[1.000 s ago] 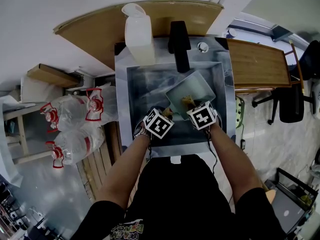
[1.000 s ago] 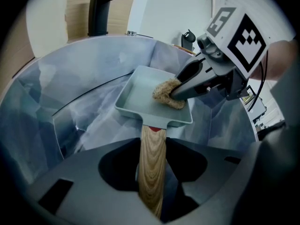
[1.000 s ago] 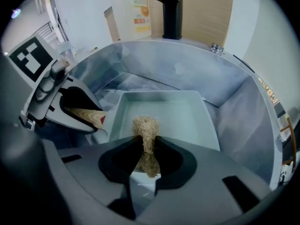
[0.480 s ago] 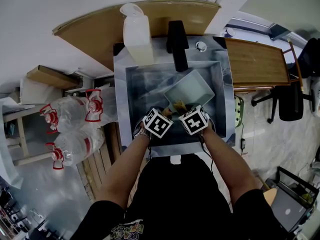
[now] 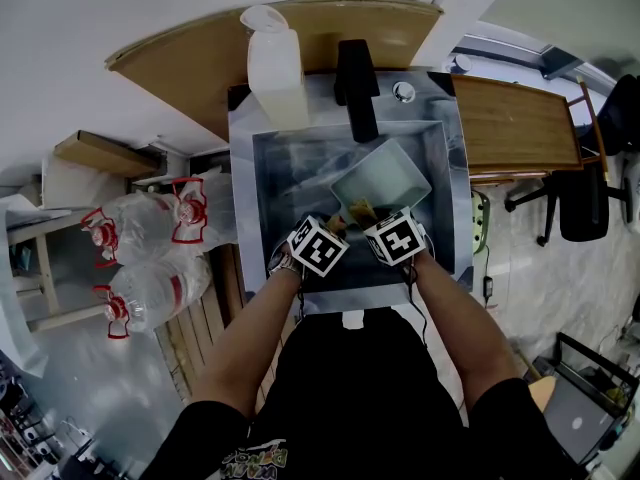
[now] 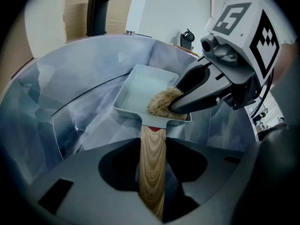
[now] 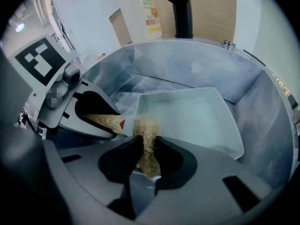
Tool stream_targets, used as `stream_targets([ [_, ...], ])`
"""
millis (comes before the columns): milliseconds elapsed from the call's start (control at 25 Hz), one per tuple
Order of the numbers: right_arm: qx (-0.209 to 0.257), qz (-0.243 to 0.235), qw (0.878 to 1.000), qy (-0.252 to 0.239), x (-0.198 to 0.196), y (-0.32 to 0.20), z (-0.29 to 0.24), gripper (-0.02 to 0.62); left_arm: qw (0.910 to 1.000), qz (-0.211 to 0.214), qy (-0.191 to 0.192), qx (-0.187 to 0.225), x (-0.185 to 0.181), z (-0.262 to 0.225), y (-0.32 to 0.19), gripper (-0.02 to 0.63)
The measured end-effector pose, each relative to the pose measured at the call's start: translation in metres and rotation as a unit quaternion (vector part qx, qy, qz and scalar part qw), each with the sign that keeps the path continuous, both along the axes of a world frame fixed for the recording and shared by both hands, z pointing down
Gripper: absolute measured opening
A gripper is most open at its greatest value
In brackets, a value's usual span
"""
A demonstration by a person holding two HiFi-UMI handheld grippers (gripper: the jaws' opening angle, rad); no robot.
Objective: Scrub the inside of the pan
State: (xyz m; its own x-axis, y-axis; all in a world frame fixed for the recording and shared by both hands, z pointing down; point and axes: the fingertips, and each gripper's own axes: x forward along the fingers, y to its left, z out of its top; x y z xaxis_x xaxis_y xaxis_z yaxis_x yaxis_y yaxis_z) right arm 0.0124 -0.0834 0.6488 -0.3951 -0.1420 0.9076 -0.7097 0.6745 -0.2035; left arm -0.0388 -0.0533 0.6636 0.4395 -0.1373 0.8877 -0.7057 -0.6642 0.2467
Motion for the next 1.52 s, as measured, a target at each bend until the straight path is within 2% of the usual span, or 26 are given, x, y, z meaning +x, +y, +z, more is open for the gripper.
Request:
stream_targets([
  [520,-0.023,-0.031,0.999,0.025,-0.006,-0.011,0.009,0.098,1.0000,0.003,-0.001,0.002,0.000,-0.001,0.001,0.172],
  [640,-0.026,-0.030,0.999,0.026,0.000,-0.017,0.011,0.098,1.0000,0.003,-0.003,0.003,0.000,0.000,0.000,0.172],
  [800,-0.018,-0.026,0.998,0.051,0.020,-0.033,0.012,0.098,0.9999,0.003,-0.008,0.005,-0.002,0.002,0.000,0.172],
  [1120,-0.001,0.005,0.996,0.088,0.060,-0.067,0.015,0.098,1.0000,0.002,-0.002,0.001,0.000,-0.001,0.001,0.172],
  [1240,-0.001,0.033,0.993,0.112,0.077,-0.076,0.019,0.098,1.0000,0.002,-0.001,0.001,0.000,0.000,0.001,0.172],
  [1520,0.016,0.065,0.988,0.141,0.085,-0.090,0.023,0.098,1.0000,0.003,0.000,-0.002,0.000,0.000,0.001,0.172],
])
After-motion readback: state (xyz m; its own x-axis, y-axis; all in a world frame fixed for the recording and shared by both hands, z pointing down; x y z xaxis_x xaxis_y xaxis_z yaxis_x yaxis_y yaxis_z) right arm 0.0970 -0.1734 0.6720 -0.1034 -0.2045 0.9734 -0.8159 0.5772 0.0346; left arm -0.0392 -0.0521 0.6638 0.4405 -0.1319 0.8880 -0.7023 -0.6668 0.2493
